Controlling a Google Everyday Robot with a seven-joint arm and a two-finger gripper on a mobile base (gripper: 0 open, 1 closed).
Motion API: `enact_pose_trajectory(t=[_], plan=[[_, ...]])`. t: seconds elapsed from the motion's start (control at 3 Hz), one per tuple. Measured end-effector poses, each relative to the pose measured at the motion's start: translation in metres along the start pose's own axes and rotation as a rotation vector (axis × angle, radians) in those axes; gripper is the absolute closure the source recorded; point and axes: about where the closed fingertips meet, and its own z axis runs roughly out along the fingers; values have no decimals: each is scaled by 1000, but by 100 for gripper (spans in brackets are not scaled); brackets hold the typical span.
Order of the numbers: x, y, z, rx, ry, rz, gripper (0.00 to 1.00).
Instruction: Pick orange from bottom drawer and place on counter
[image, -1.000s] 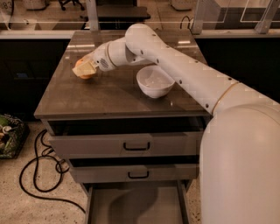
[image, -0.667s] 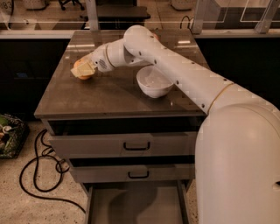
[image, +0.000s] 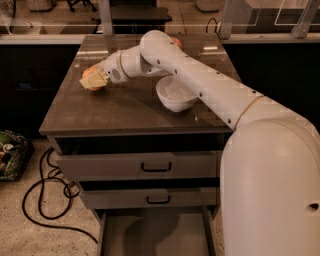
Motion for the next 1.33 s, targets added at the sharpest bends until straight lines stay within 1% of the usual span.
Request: enact_pose_trajectory(t=[1.0, 1.33], plan=[[-2, 0, 0, -1, 0, 0, 12], [-1, 2, 2, -5, 1, 0, 0]])
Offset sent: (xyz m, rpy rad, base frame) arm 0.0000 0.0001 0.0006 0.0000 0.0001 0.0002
